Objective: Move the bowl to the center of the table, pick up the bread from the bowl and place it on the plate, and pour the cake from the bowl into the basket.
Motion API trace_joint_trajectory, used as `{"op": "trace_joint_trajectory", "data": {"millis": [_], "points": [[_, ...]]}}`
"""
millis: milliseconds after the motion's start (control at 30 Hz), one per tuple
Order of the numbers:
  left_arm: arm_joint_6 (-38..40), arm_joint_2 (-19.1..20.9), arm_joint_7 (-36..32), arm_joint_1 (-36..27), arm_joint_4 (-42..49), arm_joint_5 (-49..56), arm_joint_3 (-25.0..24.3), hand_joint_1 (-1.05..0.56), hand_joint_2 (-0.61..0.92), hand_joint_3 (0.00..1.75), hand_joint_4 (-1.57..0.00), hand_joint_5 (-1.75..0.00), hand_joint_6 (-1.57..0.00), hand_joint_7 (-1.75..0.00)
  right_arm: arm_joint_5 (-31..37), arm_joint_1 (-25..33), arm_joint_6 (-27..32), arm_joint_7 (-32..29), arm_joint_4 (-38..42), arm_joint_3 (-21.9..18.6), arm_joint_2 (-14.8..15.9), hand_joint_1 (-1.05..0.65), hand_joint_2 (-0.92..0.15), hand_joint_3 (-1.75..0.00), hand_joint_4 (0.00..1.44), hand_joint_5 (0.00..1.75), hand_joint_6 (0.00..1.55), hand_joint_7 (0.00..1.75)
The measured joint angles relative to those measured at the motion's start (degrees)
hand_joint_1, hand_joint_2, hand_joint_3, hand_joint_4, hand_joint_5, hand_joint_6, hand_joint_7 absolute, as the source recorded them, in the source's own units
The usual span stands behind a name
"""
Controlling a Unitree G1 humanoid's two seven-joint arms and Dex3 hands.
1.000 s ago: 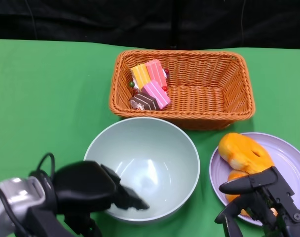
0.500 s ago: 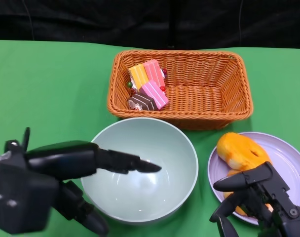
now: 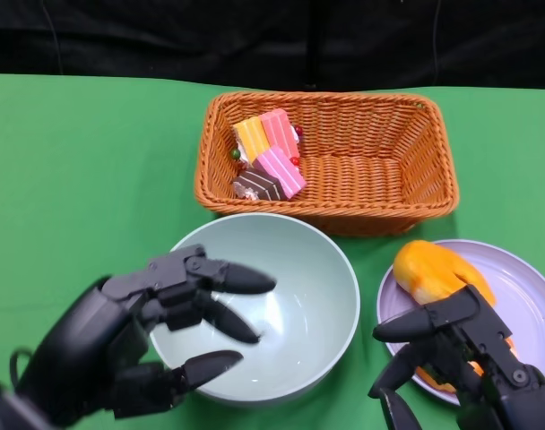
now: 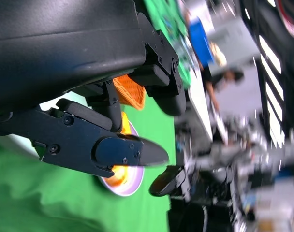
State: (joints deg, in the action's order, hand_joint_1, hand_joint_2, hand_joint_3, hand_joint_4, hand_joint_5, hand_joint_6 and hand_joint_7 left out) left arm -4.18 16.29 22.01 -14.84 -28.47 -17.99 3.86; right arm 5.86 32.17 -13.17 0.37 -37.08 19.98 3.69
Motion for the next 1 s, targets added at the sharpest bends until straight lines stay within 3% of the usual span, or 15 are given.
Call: {"op": "trace_joint_trajectory", "data": {"millis": [67, 233, 400, 533, 667, 767, 867, 1000], "points": [[2.8, -2.0, -3.2, -3.7, -2.7, 0.0, 0.0, -0.07, 0.52, 1.19, -0.58, -1.64, -0.47, -1.43, 0.6, -0.4, 0.4, -0.6, 0.1, 0.4, -0.1, -0.25, -0.52, -1.14, 0.37, 1.72, 0.13, 1.59], [5.8, -4.7, -6.8, -11.3, -7.1, 1.1, 1.3, -0.04, 0.54, 1.25, -0.66, -1.74, -0.53, -1.55, 1.5, 0.2, 1.2, -2.7, 0.1, 1.2, -0.7, -0.23, -0.52, -1.16, 0.37, 1.72, 0.14, 1.61], [5.1, -6.4, -7.4, -13.2, -7.6, 2.0, 1.3, 0.07, 0.57, 1.34, -0.79, -1.75, -0.63, -1.72, 1.7, 2.1, 2.5, -5.3, -0.1, 2.2, -1.3, -0.14, -0.54, -1.18, 0.33, 1.74, 0.14, 1.60], [2.3, -7.7, -7.5, -13.5, -7.2, 4.0, 1.5, 0.09, 0.56, 1.39, -0.83, -1.75, -0.62, -1.74, 1.8, 2.4, 3.1, -6.7, -0.1, 2.8, -1.5, -0.09, -0.50, -1.27, 0.37, 1.75, 0.23, 1.59], [0.7, -9.6, -7.6, -12.0, -5.1, 4.5, 2.2, 0.09, 0.50, 1.50, -0.87, -1.75, -0.67, -1.75, 1.8, 1.5, 3.0, -7.1, 0.3, 2.9, -1.7, 0.09, -0.43, -1.52, 0.54, 1.75, 0.46, 1.63], [0.4, -11.6, -7.6, -10.2, -3.6, 4.1, 2.8, 0.07, 0.47, 1.53, -0.91, -1.75, -0.71, -1.75, 2.6, -0.2, 1.9, -7.7, 1.8, 3.2, -1.9, 0.12, -0.40, -1.71, 0.82, 1.75, 0.64, 1.71], [-1.1, -13.0, -7.5, -9.7, -1.9, 3.9, 3.3, 0.06, 0.43, 1.58, -0.97, -1.75, -0.74, -1.75, 3.5, -1.1, 0.7, -8.1, 3.4, 3.2, -1.9, 0.13, -0.38, -1.74, 1.06, 1.75, 0.81, 1.74], [-4.5, -13.9, -7.0, -9.7, 0.9, 3.1, 3.2, 0.08, 0.42, 1.58, -0.97, -1.75, -0.75, -1.75, 4.2, -1.7, -0.8, -8.9, 5.1, 3.1, -1.7, 0.17, -0.38, -1.75, 1.14, 1.75, 0.93, 1.75]]}}
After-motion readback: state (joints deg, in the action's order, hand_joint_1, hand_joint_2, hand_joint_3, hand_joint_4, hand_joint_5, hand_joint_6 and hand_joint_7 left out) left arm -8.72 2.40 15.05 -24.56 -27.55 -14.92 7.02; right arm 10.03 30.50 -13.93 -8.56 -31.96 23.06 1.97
